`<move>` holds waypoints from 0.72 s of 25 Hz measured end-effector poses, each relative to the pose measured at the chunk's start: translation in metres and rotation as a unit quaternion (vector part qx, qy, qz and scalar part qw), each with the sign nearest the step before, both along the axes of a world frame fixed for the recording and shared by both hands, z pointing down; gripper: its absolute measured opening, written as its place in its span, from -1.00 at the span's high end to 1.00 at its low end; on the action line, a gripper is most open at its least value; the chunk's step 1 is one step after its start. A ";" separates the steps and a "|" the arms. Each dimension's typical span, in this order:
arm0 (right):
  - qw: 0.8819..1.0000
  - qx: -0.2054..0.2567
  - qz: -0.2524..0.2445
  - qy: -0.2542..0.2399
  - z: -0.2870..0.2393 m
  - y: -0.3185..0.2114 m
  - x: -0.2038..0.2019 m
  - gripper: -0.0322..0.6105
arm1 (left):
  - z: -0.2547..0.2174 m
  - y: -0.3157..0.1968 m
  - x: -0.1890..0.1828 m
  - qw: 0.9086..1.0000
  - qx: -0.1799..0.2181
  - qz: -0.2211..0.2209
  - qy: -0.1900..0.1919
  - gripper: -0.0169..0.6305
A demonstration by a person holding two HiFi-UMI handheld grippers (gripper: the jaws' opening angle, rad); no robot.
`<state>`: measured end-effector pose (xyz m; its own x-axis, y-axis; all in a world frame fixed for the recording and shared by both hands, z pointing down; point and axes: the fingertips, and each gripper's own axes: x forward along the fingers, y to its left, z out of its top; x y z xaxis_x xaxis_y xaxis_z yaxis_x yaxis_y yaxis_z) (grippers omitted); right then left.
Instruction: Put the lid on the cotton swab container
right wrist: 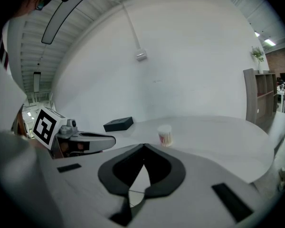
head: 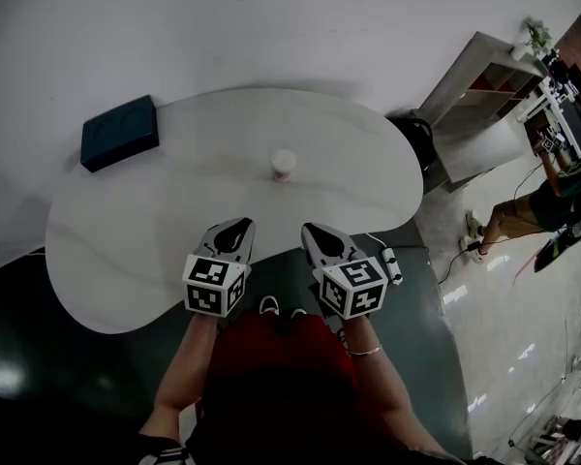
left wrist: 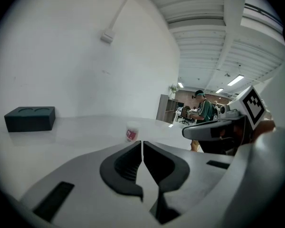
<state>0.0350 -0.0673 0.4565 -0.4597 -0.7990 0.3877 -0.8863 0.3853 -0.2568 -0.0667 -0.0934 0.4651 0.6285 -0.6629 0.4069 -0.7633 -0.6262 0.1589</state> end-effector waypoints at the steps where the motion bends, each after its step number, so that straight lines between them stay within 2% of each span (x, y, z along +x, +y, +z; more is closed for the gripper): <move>1: 1.000 0.002 0.001 -0.001 0.000 0.001 0.000 0.86 | -0.001 0.002 -0.001 1.000 0.000 -0.002 0.002 0.84; 11: 1.000 0.006 0.013 0.010 0.002 0.019 0.013 0.85 | 0.001 0.027 -0.009 0.999 -0.013 -0.027 0.014 0.86; 18: 1.000 0.011 0.009 0.004 -0.003 0.042 0.013 0.86 | -0.003 0.053 -0.012 0.999 -0.011 -0.037 0.004 0.86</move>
